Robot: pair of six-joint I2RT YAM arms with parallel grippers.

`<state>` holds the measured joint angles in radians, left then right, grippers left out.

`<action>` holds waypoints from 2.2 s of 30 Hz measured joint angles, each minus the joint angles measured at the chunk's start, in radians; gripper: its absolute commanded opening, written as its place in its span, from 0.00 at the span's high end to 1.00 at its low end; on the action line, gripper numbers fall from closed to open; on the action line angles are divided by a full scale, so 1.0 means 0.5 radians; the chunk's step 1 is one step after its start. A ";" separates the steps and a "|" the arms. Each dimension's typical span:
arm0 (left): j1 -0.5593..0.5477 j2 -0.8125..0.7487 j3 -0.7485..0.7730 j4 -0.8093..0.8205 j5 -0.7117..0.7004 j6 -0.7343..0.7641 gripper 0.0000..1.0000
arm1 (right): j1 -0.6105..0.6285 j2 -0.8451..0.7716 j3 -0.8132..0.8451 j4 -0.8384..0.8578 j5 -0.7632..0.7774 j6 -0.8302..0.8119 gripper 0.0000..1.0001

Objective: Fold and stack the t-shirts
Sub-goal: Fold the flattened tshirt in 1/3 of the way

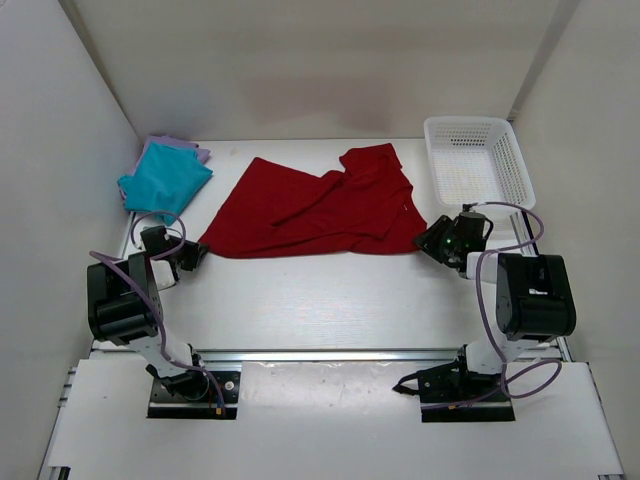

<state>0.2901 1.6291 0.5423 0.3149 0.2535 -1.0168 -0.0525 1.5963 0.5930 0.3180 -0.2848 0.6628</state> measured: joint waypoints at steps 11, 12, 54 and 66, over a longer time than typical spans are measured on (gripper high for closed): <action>0.002 0.064 -0.011 0.152 -0.021 -0.037 1.00 | 0.019 0.081 0.053 -0.018 0.052 0.015 1.00; 0.002 0.066 -0.008 0.152 -0.030 -0.033 1.00 | 0.026 0.081 0.056 -0.027 0.053 0.010 1.00; -0.136 -0.306 1.500 -0.588 0.599 -0.052 1.00 | 0.089 0.108 2.838 -1.787 -0.127 -0.687 1.00; -0.252 0.298 2.097 -0.767 0.459 -0.062 1.00 | 0.034 1.065 3.745 -1.762 -0.433 -0.440 1.00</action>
<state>0.1642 1.7779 1.5909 -0.0685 0.4831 -1.0477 -0.0357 2.1288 2.4657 -0.5632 -0.5014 0.4427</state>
